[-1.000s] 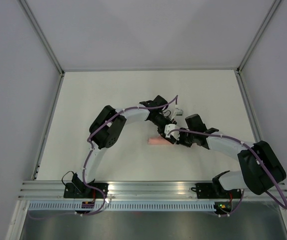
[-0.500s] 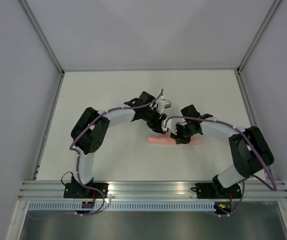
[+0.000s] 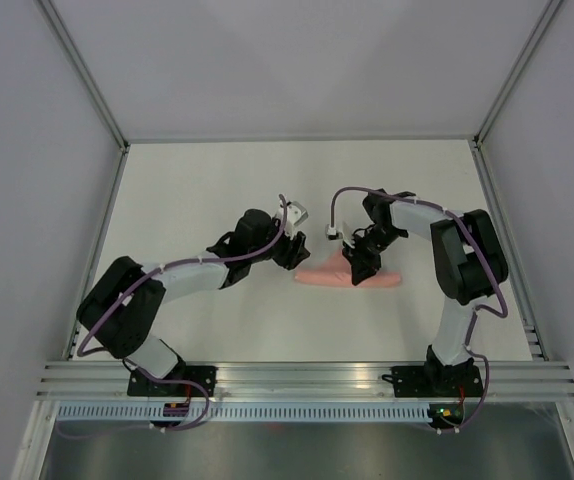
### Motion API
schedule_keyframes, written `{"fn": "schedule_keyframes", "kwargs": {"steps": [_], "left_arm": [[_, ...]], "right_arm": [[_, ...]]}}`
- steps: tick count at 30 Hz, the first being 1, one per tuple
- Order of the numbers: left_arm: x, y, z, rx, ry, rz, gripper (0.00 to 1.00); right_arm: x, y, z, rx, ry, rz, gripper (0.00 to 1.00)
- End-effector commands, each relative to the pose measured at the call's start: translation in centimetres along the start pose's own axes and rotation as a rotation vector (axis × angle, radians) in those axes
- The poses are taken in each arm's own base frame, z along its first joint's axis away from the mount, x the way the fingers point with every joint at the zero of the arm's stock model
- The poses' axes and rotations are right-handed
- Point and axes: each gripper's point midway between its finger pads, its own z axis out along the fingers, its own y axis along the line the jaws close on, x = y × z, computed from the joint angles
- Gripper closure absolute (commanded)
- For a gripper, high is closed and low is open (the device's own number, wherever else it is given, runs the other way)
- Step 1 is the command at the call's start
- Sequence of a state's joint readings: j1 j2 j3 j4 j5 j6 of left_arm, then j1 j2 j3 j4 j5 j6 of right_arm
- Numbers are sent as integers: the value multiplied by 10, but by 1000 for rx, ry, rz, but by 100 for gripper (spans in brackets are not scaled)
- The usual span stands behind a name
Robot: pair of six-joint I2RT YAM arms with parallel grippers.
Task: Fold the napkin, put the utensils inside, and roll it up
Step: Roll the napkin at the center of the board.
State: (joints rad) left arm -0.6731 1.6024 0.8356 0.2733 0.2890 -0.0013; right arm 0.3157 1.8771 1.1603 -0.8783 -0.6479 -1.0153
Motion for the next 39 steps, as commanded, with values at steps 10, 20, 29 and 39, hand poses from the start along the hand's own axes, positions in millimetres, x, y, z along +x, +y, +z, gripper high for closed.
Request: {"fn": "schedule_keyframes", "kwargs": {"steps": [10,20,29,39], "left_arm": [[3,-64,14,-114,-60,464,39],[12,-107,57,-53,20,753,37],[43,-103,86,-38,104,824,36],[71,-103,93,13,195,815,50]], "right_arm": [[25,-18,9,-241,43,179,77],[25,-31,12,-261,30,224,76],[27,-36,13,-266,34,242,75],[20,-37,7,-247,8,236,57]]}}
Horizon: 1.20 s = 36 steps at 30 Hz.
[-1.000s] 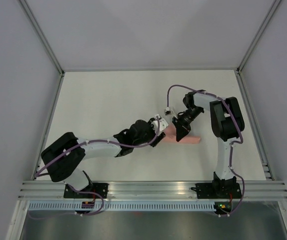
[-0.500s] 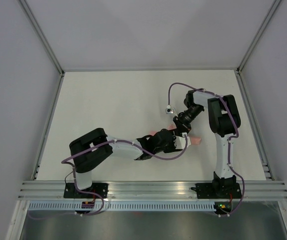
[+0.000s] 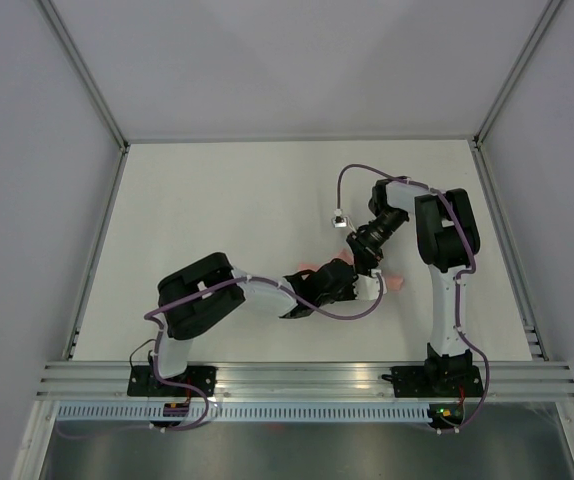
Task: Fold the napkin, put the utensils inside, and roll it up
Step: Roll the napkin at the center of the board.
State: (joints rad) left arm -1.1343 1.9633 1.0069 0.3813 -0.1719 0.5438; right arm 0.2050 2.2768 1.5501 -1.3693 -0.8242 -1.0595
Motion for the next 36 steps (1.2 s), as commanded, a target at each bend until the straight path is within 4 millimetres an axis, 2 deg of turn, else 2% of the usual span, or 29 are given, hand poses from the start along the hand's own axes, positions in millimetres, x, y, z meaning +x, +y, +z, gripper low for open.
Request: {"fn": "schedule_keyframes", "kwargs": {"steps": [1,4,7,11,16,20,24,25,26,28,29,30,31,32,34,35,36], "left_arm": [[19,-20,6,101,71,41,60],[22,-29,5,152,89,28,76],[24,-35,4,197,99,18,83],[29,-41,2,248,119,-4,86],[26,-52,-2,360,110,-66,88],[30,-53,-5,417,130,-122,88],[32,-55,-9,514,166,-200,88],[34,-56,-11,538,177,-221,88],[28,-52,-7,551,174,-241,88],[34,-55,-13,618,203,-307,86],[38,-57,-12,641,219,-330,86],[32,-51,-11,663,205,-365,85],[36,-54,-16,697,238,-394,85],[38,-53,-16,715,249,-417,84],[35,-50,-13,766,246,-485,82],[37,-49,-15,807,262,-538,82],[38,-49,-14,824,268,-561,81]], "right_arm": [[2,-39,-4,119,30,-134,54],[-3,-35,-10,133,8,-146,46],[-10,-30,-16,151,-16,-153,44],[-18,-27,-27,182,-63,-133,40],[-33,-24,-49,254,-152,-140,39],[-43,-19,-76,319,-266,-137,37],[-53,-6,-111,353,-426,-135,37],[-55,-2,-114,347,-453,-135,36],[-51,1,-135,369,-520,-133,37],[-43,0,-151,406,-583,-121,37],[-43,9,-162,453,-607,-151,37],[-37,4,-163,492,-624,-166,36],[-31,3,-170,532,-640,-167,36],[-31,13,-178,587,-648,-207,36],[-20,10,-171,655,-635,-240,36],[-20,20,-176,704,-641,-286,35],[-12,15,-169,740,-636,-300,35]]}}
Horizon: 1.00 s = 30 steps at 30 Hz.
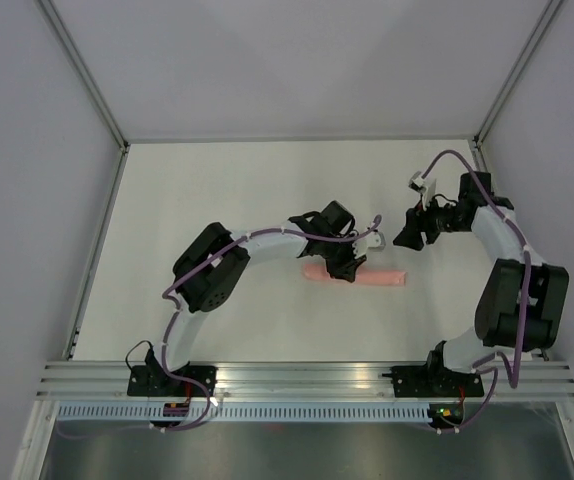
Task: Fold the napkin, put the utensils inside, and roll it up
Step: Roll the napkin at the center of the board.
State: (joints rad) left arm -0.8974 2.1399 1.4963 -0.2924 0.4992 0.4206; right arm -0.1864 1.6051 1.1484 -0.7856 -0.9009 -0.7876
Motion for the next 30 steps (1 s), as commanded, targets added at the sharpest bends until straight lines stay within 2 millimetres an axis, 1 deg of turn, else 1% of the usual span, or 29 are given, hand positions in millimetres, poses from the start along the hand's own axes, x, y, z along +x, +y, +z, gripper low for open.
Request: {"fn": "schedule_keyframes", "kwargs": {"steps": [1,2,3,4,5,6,7,8,9,10,11,12,13,14,15,16,17,19,21,22,26,29,30], "left_arm": [[56,-37,4,235,167,-291,80],[58,-40,2,255,179,-316,79],[55,-36,2,263,171,-339,78],[57,-36,4,272,176,-354,78],[59,-36,5,283,181,-371,77],[56,-36,3,294,179,-391,77],[61,-35,6,304,188,-409,76],[57,-34,5,310,183,-416,76],[57,-35,4,330,182,-439,76],[61,-36,6,341,192,-454,76],[59,-34,5,339,190,-459,76],[60,-36,5,352,193,-474,76],[61,-36,7,358,198,-483,75],[60,-34,7,355,195,-486,75],[61,-35,7,363,197,-497,75],[60,-35,6,368,199,-504,76],[60,-35,8,373,201,-512,76],[60,-35,8,377,205,-520,75],[58,-33,9,378,201,-524,76],[57,-33,9,377,201,-524,76],[57,-34,8,381,203,-529,75],[56,-33,7,379,202,-527,74],[55,-34,6,383,199,-525,71]], "right_arm": [[-13,2,-4,100,-96,-210,34],[-18,8,-10,133,-116,-267,34],[-20,6,-12,170,-134,-315,33],[-5,9,-8,181,-116,-314,31],[-9,17,-11,197,-124,-369,31],[-9,20,-9,209,-126,-412,30],[6,22,-4,225,-94,-415,30],[4,33,1,219,-92,-468,30],[14,38,9,219,-79,-493,30],[17,47,20,226,-47,-545,29],[16,53,22,242,-53,-587,28],[25,56,30,251,-45,-617,28],[26,70,41,224,-42,-663,27],[29,70,42,252,-24,-684,26],[35,74,48,247,-11,-702,26],[38,86,58,212,-1,-737,26],[42,86,61,224,23,-746,26],[52,96,73,188,52,-776,26],[58,98,79,196,81,-796,26],[62,104,85,176,95,-814,26],[72,109,95,168,128,-844,27],[80,108,100,168,169,-859,31],[82,107,101,168,178,-862,37]]}}
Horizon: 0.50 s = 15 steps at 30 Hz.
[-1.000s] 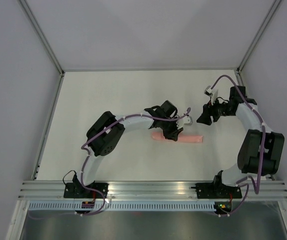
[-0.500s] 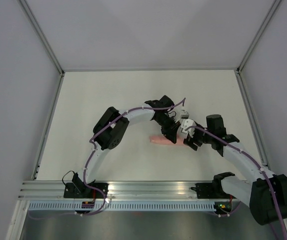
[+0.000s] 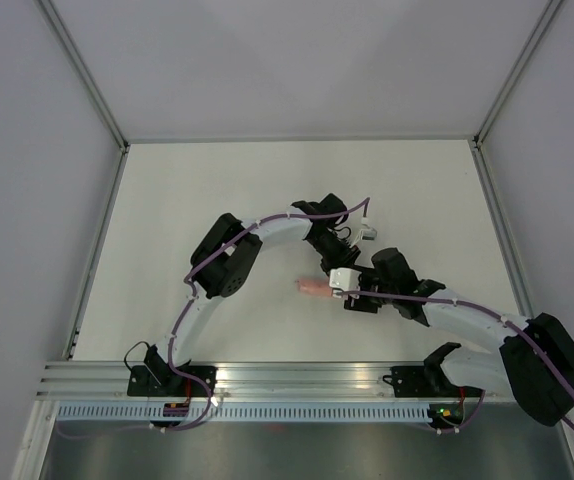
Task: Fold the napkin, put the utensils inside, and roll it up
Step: Roll the napkin at the center of the board.
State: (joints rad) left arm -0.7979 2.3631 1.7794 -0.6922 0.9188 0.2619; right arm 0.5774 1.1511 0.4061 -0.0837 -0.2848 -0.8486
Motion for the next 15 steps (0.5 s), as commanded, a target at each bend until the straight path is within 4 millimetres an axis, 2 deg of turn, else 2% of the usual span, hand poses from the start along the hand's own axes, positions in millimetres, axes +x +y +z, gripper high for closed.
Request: {"fn": "schedule_keyframes", "kwargs": {"steps": [1,3,6,10,12,15], "left_arm": [[35,19,10,-52,100,-103,69],[33,16,8,-45,94,-95,62],[26,11,5,-38,77,-71,56],[4,8,-9,-66,12,-22,50],[-15,12,-22,-122,-47,6,48],[-32,16,-42,-190,-119,13,47]], "right_arm": [[6,-11,4,56,45,-32,41],[10,-10,6,51,60,-35,51],[16,-5,7,28,86,-33,58],[19,1,7,-11,105,-26,65],[19,3,6,-33,112,-23,66],[18,8,4,-74,120,-13,69]]}}
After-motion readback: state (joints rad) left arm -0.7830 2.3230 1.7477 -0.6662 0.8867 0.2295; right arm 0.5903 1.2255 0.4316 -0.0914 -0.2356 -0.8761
